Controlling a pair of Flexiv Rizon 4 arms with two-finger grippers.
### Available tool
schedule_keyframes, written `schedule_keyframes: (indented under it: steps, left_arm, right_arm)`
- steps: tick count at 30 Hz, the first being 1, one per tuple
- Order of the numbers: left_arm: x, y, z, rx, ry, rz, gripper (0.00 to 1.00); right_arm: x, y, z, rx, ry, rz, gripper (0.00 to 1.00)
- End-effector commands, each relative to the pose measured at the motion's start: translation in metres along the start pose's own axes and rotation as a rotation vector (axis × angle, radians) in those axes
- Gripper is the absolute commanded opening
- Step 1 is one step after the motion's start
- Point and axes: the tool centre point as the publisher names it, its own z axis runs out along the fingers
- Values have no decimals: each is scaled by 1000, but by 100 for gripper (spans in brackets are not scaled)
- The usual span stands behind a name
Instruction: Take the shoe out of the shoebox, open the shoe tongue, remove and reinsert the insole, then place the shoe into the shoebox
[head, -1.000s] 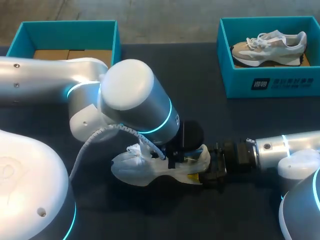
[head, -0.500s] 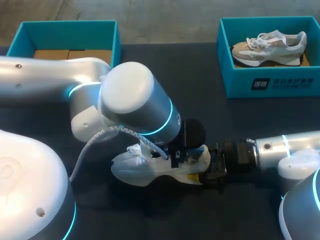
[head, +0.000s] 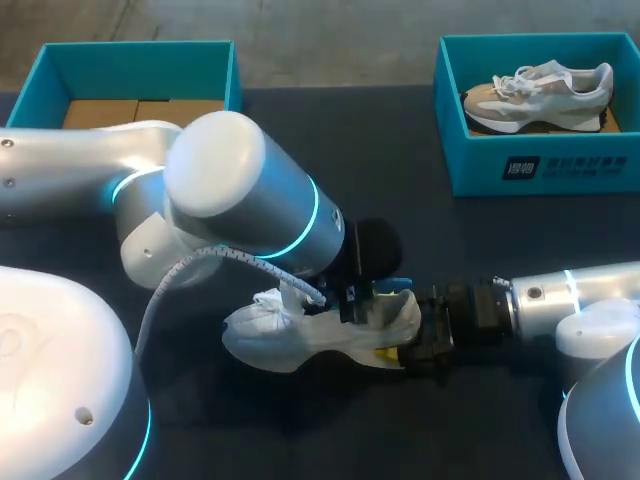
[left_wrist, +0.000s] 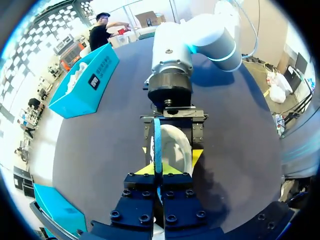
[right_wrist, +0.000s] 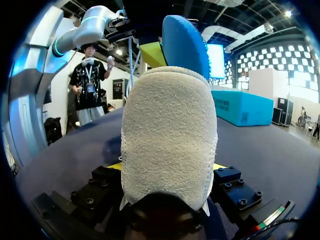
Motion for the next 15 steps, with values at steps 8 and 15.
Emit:
schedule_keyframes:
  steps: [8,15]
  left_arm:
    - [7,-17,14,-28,-1,14,0]
    - [8,-21,21,-41,-7,16,0]
  right_arm:
    - [1,-1,2,3,-2,1,0]
    - [1,-1,2,3,-2,1,0]
